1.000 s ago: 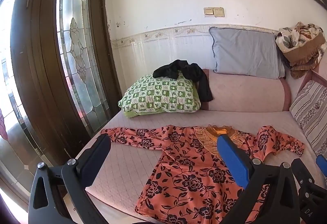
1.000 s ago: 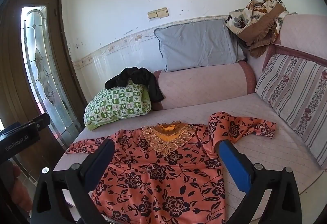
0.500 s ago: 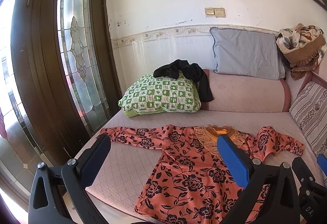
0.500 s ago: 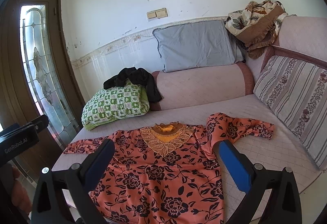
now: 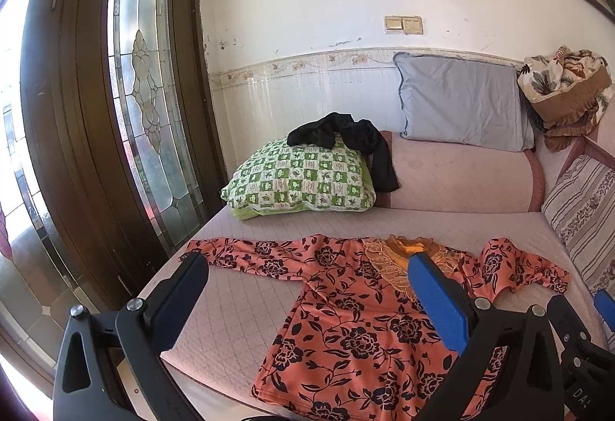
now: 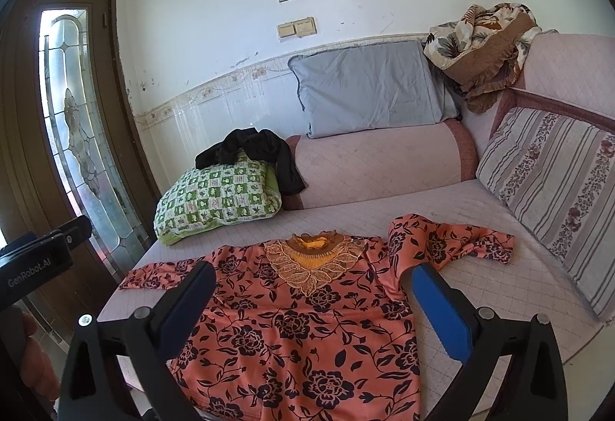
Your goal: Fold small clothes
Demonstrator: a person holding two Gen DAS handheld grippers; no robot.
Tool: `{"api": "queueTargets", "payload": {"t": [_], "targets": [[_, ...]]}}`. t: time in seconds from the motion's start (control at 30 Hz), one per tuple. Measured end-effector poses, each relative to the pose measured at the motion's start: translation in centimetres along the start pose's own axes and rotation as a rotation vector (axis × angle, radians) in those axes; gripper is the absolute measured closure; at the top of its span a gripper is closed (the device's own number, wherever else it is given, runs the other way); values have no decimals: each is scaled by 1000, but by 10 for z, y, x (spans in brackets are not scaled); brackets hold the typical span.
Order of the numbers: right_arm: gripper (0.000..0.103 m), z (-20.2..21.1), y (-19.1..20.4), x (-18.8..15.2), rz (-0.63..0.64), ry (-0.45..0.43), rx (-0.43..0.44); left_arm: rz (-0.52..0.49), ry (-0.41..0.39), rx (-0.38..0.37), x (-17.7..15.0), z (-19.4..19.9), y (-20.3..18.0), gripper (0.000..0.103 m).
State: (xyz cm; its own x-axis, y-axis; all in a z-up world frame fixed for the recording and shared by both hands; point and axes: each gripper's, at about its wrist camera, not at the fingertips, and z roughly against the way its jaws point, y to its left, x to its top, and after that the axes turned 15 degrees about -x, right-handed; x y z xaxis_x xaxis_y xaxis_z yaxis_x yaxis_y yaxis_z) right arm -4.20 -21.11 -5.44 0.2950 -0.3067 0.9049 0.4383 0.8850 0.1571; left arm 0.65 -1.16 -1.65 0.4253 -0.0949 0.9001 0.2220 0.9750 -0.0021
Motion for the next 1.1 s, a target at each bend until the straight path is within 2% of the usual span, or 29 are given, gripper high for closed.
{"api": "queueTargets", "payload": {"t": [0.67,1.1], "targets": [[0,-8,-4,-1,-11,15,-9,-5,14,-3,0,-9,-2,0],[0,-44,-12,-4,-33,72,-36,-17,71,-8,-3,-49,-9,0]]}}
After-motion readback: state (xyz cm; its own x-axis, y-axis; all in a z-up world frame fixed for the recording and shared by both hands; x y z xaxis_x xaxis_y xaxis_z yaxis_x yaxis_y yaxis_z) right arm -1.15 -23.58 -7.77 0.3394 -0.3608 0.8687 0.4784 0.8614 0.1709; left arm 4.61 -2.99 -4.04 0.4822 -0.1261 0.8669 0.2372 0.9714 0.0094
